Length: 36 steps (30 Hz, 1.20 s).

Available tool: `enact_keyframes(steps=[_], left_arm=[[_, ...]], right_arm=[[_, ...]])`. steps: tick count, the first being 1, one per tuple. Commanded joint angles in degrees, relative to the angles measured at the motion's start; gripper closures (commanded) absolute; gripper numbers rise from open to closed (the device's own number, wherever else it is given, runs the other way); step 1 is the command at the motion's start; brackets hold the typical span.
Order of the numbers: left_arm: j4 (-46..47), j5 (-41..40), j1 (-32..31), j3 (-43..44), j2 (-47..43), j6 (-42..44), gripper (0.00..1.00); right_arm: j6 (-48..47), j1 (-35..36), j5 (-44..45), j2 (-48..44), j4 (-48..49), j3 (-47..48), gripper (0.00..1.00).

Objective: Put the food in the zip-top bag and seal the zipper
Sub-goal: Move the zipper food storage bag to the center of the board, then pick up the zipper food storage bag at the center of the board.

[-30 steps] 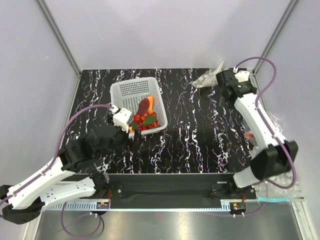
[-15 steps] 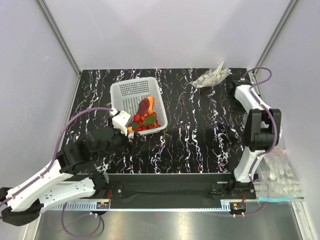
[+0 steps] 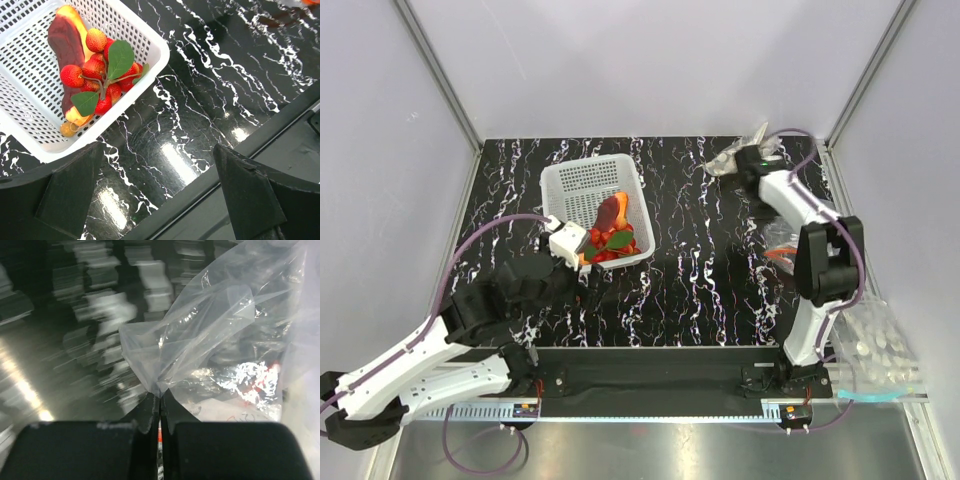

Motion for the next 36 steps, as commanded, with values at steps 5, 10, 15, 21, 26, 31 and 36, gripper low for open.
enact_keyframes(steps=[5,10,15,21,26,31,36], left_arm=[[2.78,-2.46,0.26,0.56,2.51,1.12,0.01],[2.69,-2.82,0.35,0.47,2.95,1.21,0.01],[2.51,-3.26,0.52,0.47,3.3,1.29,0.01],[2.69,-2.47,0.61,0.38,3.48,1.38,0.01],[2.87,-0.89,0.61,0.56,4.0,1.73,0.01],[2.78,-0.97,0.52,0.38,3.48,2.26,0.01],[3.04,-0.62,0.61,0.03,2.69,2.26,0.01]], right_arm=[[-0.5,14.08,-29.28,-6.59,-3.27,6.09,0.5],[-4.1,14.96,-31.48,-17.11,1.91,2.32,0.07],[-4.03,14.61,-24.47,-22.06,2.19,-2.33,0.29],[4.66,9.17,-23.49,-28.91,6.39,-12.33,0.43],[14.76,-0.5,-31.84,-36.65,14.73,-22.72,0.57],[22.51,-2.09,-30.96,-37.37,18.52,-31.25,0.43],[32.71,-4.02,-28.42,-34.12,22.3,-35.12,0.43]])
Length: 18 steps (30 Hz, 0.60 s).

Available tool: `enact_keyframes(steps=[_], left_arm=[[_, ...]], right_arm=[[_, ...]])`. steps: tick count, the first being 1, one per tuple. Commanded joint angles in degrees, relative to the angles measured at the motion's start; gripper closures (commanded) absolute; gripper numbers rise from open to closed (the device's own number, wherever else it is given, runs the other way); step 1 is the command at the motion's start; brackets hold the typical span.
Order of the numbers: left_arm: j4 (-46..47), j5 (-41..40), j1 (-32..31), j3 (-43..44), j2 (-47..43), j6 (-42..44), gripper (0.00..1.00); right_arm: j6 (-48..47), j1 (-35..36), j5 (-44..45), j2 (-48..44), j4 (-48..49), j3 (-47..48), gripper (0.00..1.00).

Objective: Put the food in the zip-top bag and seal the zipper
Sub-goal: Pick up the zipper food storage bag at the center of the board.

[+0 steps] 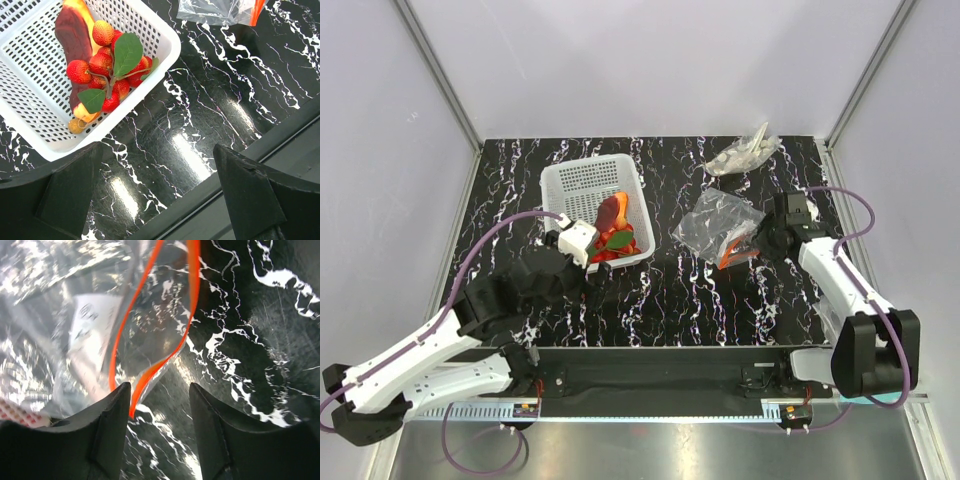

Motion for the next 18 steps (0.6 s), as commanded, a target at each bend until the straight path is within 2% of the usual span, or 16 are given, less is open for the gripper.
enact_keyframes(steps=[1,7,12,17,18], left_arm=[[2.89,1.0,0.22,-0.05,-0.99,0.91,0.01],[2.98,0.91,0.13,-0.32,-1.6,0.99,0.01],[2.98,0.65,0.22,-0.49,-1.51,1.17,0.01],[2.98,0.12,0.22,-0.49,-1.43,1.17,0.01],[3.15,0.03,0.22,-0.49,-1.17,1.26,0.01]], right_arm=[[10.29,-1.34,1.18,1.85,6.57,-1.66,0.42],[17.33,-3.88,1.8,5.18,14.47,-4.13,0.43],[20.23,-4.77,4.51,10.45,12.73,-2.46,0.45],[21.64,-4.77,5.13,10.2,16.42,-6.32,0.46],[21.64,-4.85,5.13,10.98,16.42,-6.59,0.49]])
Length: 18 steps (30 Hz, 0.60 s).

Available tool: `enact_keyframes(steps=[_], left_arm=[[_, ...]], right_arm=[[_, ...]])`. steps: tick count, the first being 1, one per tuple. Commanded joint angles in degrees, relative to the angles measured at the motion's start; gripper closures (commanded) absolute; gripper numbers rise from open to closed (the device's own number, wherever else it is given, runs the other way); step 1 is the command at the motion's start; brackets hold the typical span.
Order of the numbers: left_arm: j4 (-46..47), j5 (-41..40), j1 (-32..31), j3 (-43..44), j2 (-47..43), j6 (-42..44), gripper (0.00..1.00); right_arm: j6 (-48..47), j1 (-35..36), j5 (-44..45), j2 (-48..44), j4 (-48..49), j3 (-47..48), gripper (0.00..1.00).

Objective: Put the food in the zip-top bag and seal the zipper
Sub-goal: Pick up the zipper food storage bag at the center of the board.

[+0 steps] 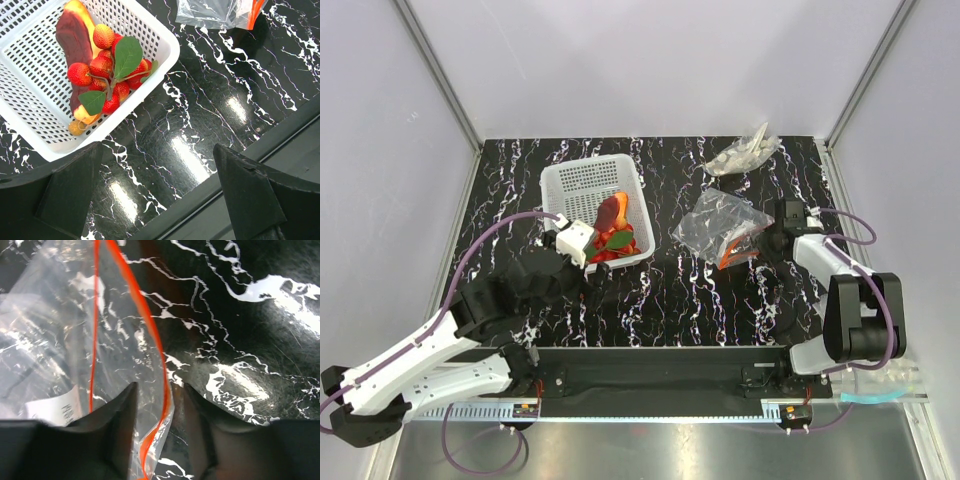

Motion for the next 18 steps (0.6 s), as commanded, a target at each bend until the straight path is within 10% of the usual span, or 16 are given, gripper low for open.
enact_keyframes(steps=[1,7,18], left_arm=[[2.82,-0.06,0.22,-0.47,-0.22,1.08,0.01],[2.47,-0.41,0.22,0.23,2.15,1.7,0.01],[1.5,11.28,0.13,17.36,20.33,1.35,0.01]], right_arm=[[2.49,-0.11,2.84,0.78,3.22,-1.02,0.56],[-2.51,-0.11,6.96,-0.87,-0.19,2.4,1.0],[-28.62,11.21,10.74,-9.68,-17.41,19.78,1.0]])
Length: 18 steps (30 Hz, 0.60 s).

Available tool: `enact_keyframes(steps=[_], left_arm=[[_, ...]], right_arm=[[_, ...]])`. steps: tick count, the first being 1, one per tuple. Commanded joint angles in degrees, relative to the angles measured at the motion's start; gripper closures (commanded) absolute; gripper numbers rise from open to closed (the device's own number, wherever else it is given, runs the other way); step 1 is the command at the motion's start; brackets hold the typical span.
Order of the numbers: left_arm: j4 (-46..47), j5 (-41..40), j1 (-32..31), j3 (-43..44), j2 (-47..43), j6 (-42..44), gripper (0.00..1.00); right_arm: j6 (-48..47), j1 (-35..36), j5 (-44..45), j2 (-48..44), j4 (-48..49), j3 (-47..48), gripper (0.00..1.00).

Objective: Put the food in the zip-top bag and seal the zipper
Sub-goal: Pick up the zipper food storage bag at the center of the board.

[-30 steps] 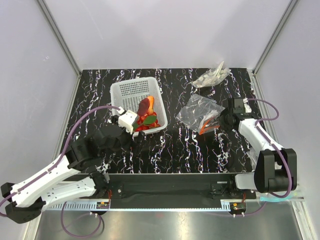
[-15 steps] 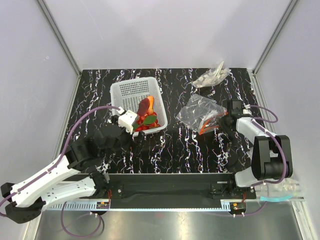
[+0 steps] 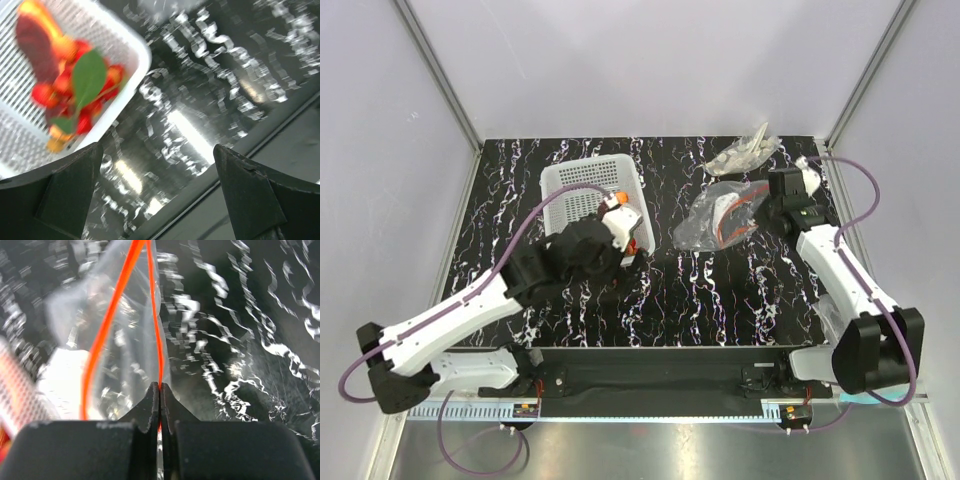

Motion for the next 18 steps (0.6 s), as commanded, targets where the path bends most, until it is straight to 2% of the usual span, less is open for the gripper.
enact_keyframes(steps=[1,4,11,14,15,18], left_arm=[[3.12,5.66,0.13,8.74,3.01,-0.83,0.01],[5.49,6.63,0.13,13.41,6.88,-3.91,0.01],[17.79,12.24,0.13,15.45,14.52,-12.09,0.16],[20.7,13.48,0.22,16.68,18.13,-13.76,0.31],[21.75,14.27,0.22,17.81,19.7,-14.55,0.41],[24.73,17.52,0.22,19.49,22.35,-17.18,0.47]], right_arm=[[-9.56,4.45,2.82,-1.32,-9.54,7.5,1.0],[-12.03,7.26,2.82,-1.67,-15.25,11.29,1.0],[-15.28,10.08,0.27,-4.75,-19.83,15.69,1.0],[-15.81,10.61,-0.53,-5.8,-20.8,15.69,1.0],[-15.98,10.78,-0.96,-6.33,-20.8,15.51,1.0],[-16.16,11.13,-1.14,-7.91,-20.19,14.46,1.0]])
